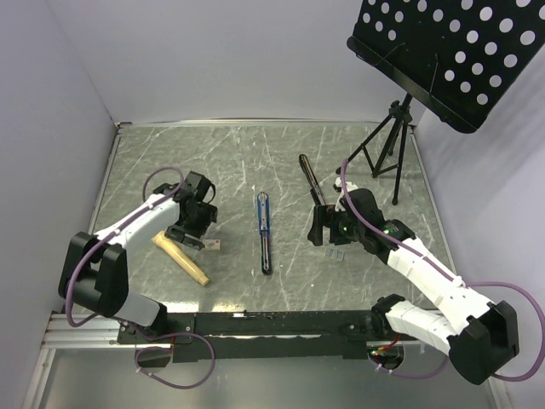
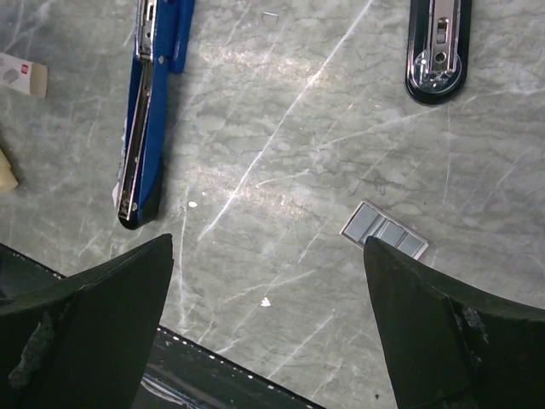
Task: Unload the staples from the stapler
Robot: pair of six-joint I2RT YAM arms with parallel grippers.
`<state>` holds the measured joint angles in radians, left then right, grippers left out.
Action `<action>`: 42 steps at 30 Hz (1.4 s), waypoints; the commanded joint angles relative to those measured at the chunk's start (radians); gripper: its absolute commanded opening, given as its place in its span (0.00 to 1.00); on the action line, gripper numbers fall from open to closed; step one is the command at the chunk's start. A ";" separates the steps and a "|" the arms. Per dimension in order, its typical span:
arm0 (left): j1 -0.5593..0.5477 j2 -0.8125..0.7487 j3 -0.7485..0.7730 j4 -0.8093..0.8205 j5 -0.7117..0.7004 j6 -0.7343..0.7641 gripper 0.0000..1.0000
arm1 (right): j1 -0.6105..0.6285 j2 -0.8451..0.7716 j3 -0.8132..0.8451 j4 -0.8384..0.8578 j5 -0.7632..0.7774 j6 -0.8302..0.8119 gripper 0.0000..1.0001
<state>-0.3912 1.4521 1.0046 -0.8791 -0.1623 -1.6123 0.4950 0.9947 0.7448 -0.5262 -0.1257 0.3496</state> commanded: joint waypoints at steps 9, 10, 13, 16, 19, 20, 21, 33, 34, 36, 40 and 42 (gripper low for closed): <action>0.000 0.100 -0.044 0.028 0.064 -0.116 0.86 | 0.001 -0.002 0.025 0.048 -0.011 -0.041 1.00; 0.000 0.108 -0.046 0.034 0.067 -0.120 0.86 | 0.002 0.005 0.051 0.037 -0.002 -0.046 1.00; 0.000 0.136 -0.054 0.054 0.081 -0.124 0.86 | 0.002 0.010 0.076 0.029 0.008 -0.051 1.00; 0.000 0.154 -0.054 0.072 0.066 -0.130 0.87 | 0.001 0.013 0.076 0.041 -0.012 -0.043 1.00; -0.001 0.166 -0.049 0.086 0.043 -0.135 0.87 | 0.001 0.021 0.068 0.045 -0.023 -0.028 0.99; -0.001 0.174 -0.046 0.089 0.037 -0.136 0.86 | 0.001 0.022 0.067 0.048 -0.031 -0.024 0.99; -0.001 0.177 -0.044 0.089 0.032 -0.136 0.86 | 0.002 0.022 0.064 0.048 -0.034 -0.020 0.99; -0.001 0.246 -0.006 0.115 -0.028 -0.097 0.79 | 0.001 -0.007 0.094 -0.003 0.054 -0.075 0.99; -0.001 0.249 -0.001 0.112 -0.039 -0.090 0.78 | 0.001 -0.004 0.100 -0.004 0.060 -0.087 0.99; 0.000 0.255 0.012 0.115 -0.055 -0.063 0.77 | 0.001 0.016 0.122 -0.009 0.072 -0.133 0.99; 0.018 0.238 -0.023 0.207 -0.020 -0.018 0.74 | 0.001 0.074 0.163 -0.027 0.124 -0.263 0.93; 0.028 0.219 -0.047 0.239 -0.003 0.003 0.73 | 0.002 0.101 0.174 -0.006 0.118 -0.340 0.92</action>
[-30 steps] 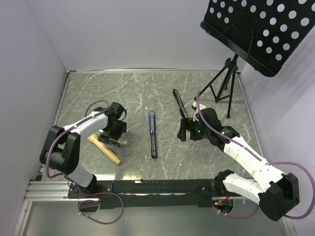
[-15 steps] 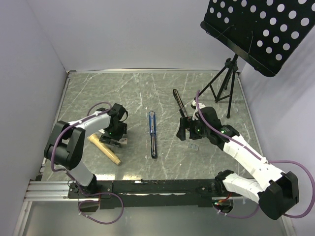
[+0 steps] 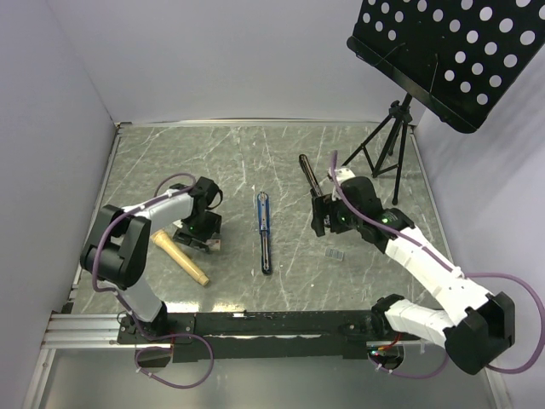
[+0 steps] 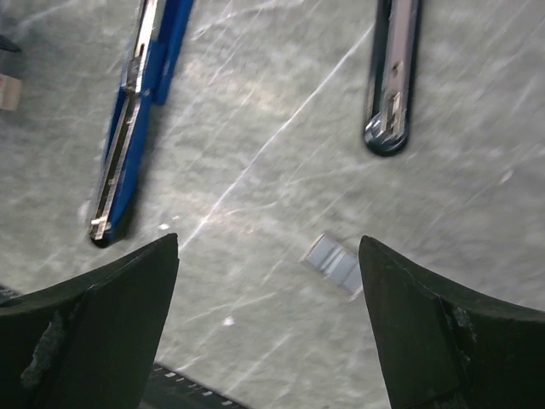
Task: Unload the staples from the stapler
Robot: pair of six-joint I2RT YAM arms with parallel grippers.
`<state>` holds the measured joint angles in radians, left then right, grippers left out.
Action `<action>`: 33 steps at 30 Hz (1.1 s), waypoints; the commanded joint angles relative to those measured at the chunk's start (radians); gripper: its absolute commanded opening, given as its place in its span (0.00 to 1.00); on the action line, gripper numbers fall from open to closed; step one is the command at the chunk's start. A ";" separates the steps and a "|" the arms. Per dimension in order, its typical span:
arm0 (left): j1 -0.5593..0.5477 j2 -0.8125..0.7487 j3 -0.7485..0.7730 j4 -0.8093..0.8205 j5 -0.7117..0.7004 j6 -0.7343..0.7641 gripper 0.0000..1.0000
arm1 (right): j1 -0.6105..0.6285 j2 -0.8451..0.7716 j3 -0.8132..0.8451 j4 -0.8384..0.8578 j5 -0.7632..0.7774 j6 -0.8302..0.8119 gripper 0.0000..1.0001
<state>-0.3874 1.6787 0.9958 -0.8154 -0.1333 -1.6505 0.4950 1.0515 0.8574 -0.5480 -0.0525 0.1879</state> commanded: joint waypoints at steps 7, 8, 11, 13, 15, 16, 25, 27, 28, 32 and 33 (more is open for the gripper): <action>0.062 -0.031 -0.039 0.242 -0.015 0.138 0.73 | 0.002 0.085 0.032 0.073 -0.059 -0.479 0.95; 0.071 -0.030 -0.037 0.248 -0.012 0.144 0.74 | 0.002 0.093 0.038 0.068 -0.066 -0.499 0.95; 0.090 -0.046 -0.045 0.245 0.004 0.169 0.75 | -0.001 0.137 0.043 0.043 -0.144 -0.593 0.94; 0.094 -0.066 -0.051 0.234 0.011 0.181 0.76 | 0.001 0.191 0.052 -0.013 -0.182 -0.660 0.93; 0.105 -0.111 -0.049 0.210 0.018 0.195 0.77 | -0.001 0.229 0.066 -0.044 -0.211 -0.701 0.91; 0.110 -0.128 -0.042 0.200 0.021 0.211 0.77 | 0.000 0.261 0.069 -0.056 -0.208 -0.717 0.89; 0.220 -0.307 0.020 0.061 -0.031 0.337 0.79 | -0.013 0.338 0.026 -0.116 -0.207 -0.809 0.84; 0.252 -0.338 0.001 0.067 -0.016 0.368 0.79 | -0.016 0.352 0.011 -0.116 -0.205 -0.821 0.84; 0.263 -0.347 -0.020 0.068 -0.012 0.376 0.79 | -0.016 0.357 -0.004 -0.116 -0.195 -0.827 0.84; 0.304 -0.378 -0.049 0.068 0.003 0.412 0.80 | -0.016 0.370 -0.029 -0.104 -0.159 -0.838 0.81; 0.306 -0.384 -0.052 0.068 0.001 0.425 0.80 | -0.018 0.369 -0.034 -0.096 -0.158 -0.840 0.79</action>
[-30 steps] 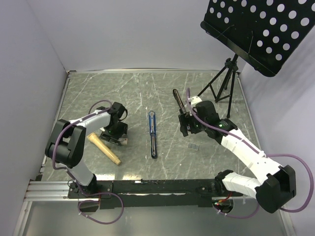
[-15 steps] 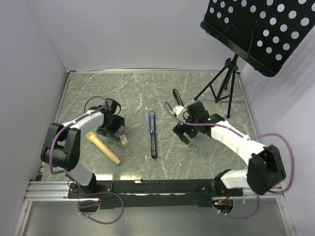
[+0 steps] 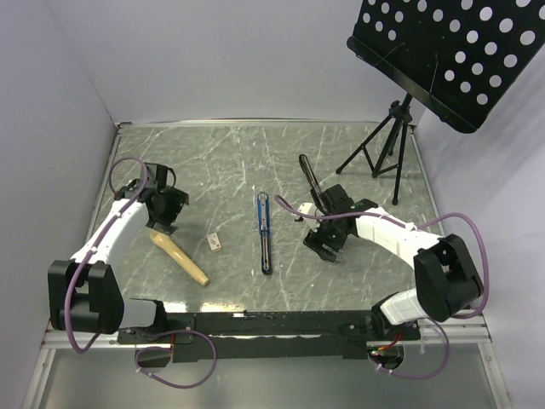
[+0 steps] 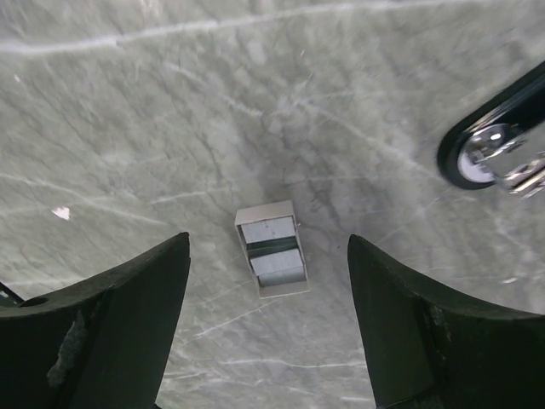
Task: Unload the staples from the stapler
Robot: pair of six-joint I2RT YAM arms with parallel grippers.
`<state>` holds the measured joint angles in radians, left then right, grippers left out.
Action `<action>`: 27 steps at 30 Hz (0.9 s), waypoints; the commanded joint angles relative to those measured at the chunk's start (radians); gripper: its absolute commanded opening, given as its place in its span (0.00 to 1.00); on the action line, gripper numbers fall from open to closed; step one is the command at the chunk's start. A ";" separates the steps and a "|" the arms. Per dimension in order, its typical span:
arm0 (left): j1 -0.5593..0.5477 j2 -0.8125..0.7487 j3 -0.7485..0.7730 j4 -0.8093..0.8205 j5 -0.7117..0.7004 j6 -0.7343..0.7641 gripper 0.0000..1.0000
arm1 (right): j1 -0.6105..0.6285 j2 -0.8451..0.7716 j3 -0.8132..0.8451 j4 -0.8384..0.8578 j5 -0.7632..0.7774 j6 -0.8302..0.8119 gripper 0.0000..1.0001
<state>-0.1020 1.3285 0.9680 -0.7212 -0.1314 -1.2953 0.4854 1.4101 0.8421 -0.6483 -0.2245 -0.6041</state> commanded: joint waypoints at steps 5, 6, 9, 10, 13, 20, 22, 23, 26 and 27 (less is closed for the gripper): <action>0.027 -0.060 -0.031 -0.021 -0.007 0.096 0.80 | -0.005 0.030 -0.038 0.019 0.050 -0.052 0.76; 0.027 -0.063 -0.031 -0.015 -0.004 0.106 0.79 | -0.005 0.039 -0.038 0.019 0.050 -0.052 0.75; 0.027 -0.077 -0.028 -0.003 0.006 0.128 0.79 | -0.005 0.061 -0.034 0.016 0.050 -0.049 0.74; 0.027 -0.081 -0.026 0.000 0.012 0.136 0.79 | -0.005 0.064 -0.031 0.015 0.051 -0.049 0.74; 0.027 -0.098 -0.020 0.009 0.015 0.159 0.78 | -0.008 0.072 -0.034 0.018 0.048 -0.054 0.72; 0.027 -0.127 -0.044 0.103 0.094 0.287 0.74 | -0.016 0.096 -0.038 0.032 0.057 -0.052 0.62; 0.027 -0.137 -0.071 0.159 0.147 0.344 0.72 | -0.018 0.104 -0.034 0.035 0.051 -0.051 0.58; 0.027 -0.143 -0.081 0.190 0.170 0.379 0.72 | -0.019 0.102 -0.032 0.035 0.047 -0.052 0.57; 0.027 -0.158 -0.147 0.282 0.291 0.430 0.67 | -0.022 0.099 -0.034 0.041 0.043 -0.049 0.52; 0.027 -0.164 -0.161 0.302 0.338 0.439 0.64 | -0.022 0.102 -0.034 0.041 0.043 -0.049 0.51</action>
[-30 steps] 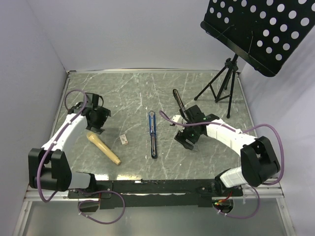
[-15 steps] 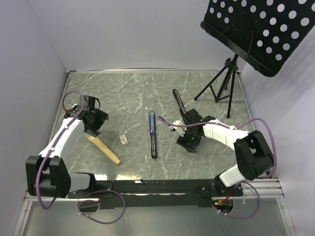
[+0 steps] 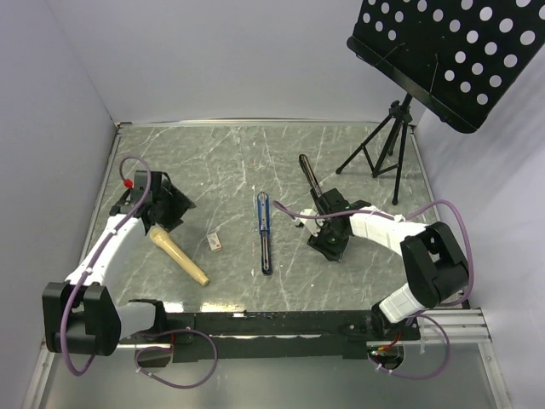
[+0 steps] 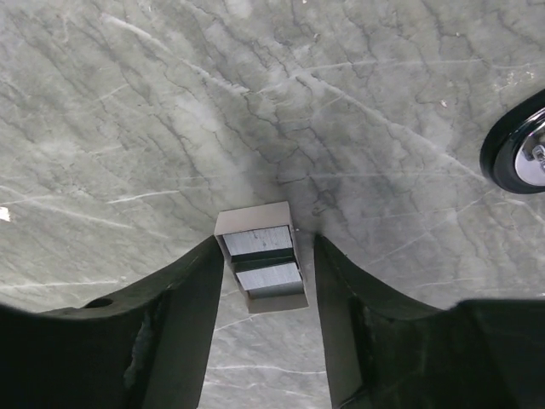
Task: Unload the staples from the stapler
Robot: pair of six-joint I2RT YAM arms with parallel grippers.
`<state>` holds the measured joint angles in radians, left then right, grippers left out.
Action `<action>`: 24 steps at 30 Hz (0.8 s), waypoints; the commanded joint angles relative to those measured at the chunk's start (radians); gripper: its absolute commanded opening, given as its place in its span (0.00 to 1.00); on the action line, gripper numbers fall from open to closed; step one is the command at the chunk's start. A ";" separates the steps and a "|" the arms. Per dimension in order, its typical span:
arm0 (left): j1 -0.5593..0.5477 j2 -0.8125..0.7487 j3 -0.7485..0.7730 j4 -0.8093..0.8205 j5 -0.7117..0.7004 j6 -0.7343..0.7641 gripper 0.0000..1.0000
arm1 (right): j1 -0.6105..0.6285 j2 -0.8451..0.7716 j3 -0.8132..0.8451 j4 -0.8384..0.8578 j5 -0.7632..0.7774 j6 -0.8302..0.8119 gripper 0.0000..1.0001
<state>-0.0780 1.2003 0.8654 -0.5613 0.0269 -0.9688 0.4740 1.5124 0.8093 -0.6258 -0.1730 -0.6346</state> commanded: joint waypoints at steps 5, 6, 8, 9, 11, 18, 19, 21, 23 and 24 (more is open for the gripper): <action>0.001 -0.019 -0.109 0.238 0.317 0.182 0.31 | -0.012 0.011 0.011 0.015 -0.017 -0.007 0.44; 0.001 -0.001 -0.109 0.238 0.338 0.191 0.19 | -0.011 0.011 0.014 0.015 -0.022 -0.005 0.43; 0.001 0.024 -0.100 0.227 0.347 0.222 0.09 | -0.012 0.000 0.034 0.012 -0.080 0.010 0.42; -0.002 0.047 -0.098 0.224 0.350 0.232 0.02 | -0.011 -0.006 0.039 0.011 -0.107 0.013 0.41; -0.008 0.074 -0.086 0.206 0.340 0.263 0.01 | -0.012 -0.015 0.051 0.008 -0.137 0.027 0.40; -0.081 0.195 -0.057 0.156 0.254 0.289 0.01 | -0.012 0.014 0.088 -0.005 -0.141 0.061 0.34; -0.089 0.203 -0.051 0.152 0.246 0.286 0.01 | -0.012 0.023 0.094 -0.009 -0.145 0.070 0.34; -0.115 0.219 -0.046 0.146 0.217 0.283 0.01 | -0.012 0.028 0.114 -0.018 -0.143 0.076 0.34; -0.137 0.231 -0.045 0.138 0.190 0.274 0.01 | -0.011 0.032 0.139 -0.023 -0.141 0.096 0.34; -0.143 0.237 -0.043 0.133 0.177 0.271 0.01 | -0.009 0.034 0.149 -0.034 -0.141 0.108 0.33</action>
<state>-0.1867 1.4239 0.7757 -0.4107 0.2699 -0.7090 0.4702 1.5417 0.8886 -0.6384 -0.2844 -0.5632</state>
